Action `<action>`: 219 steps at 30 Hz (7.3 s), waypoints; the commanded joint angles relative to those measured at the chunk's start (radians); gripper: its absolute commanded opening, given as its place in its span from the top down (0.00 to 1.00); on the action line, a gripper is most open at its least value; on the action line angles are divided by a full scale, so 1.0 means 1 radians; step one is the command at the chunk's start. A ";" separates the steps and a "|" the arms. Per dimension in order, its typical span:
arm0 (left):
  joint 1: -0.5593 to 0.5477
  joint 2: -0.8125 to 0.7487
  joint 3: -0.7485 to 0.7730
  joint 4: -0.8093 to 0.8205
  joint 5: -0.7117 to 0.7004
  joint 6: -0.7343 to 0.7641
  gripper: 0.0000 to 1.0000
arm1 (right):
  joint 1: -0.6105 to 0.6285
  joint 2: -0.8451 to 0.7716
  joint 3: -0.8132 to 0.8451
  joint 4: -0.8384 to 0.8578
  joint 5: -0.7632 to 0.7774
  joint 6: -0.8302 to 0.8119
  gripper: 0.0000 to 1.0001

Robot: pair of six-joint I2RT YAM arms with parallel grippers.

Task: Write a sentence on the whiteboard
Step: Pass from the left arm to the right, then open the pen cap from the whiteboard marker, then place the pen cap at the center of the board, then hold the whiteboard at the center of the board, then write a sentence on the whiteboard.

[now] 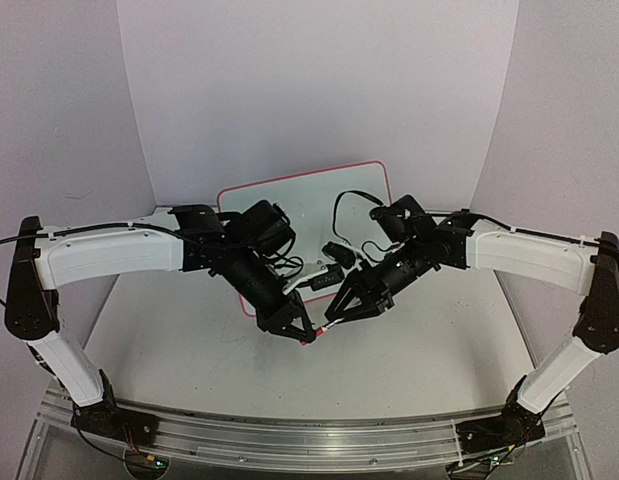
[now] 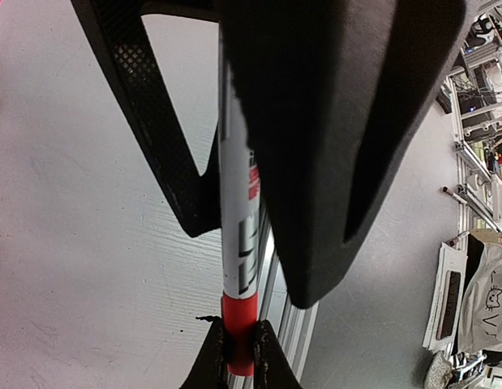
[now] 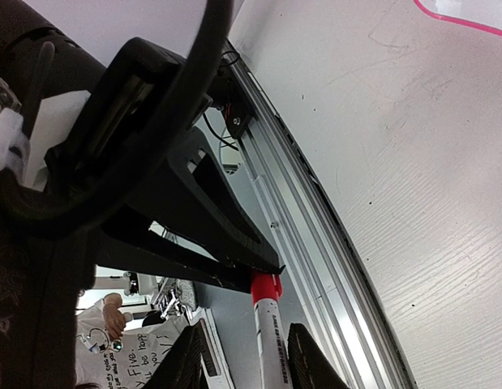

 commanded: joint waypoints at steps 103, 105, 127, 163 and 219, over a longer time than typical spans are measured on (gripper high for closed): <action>0.186 -0.372 -0.486 0.272 -0.498 -0.580 0.07 | -0.148 -0.474 -0.311 0.216 0.528 0.039 1.00; 0.291 -0.437 -0.455 0.237 -0.422 -0.543 0.06 | -0.144 -0.473 -0.316 0.262 0.522 0.046 1.00; 0.760 -0.068 -0.059 0.289 0.164 -0.120 0.16 | -0.041 -0.128 -0.106 0.611 0.447 0.036 1.00; 0.833 0.018 -0.086 0.326 0.319 0.152 1.00 | -0.025 0.303 0.297 0.682 0.436 0.023 1.00; 0.832 0.007 -0.090 0.278 0.324 0.247 1.00 | 0.006 0.653 0.659 0.855 0.553 0.080 1.00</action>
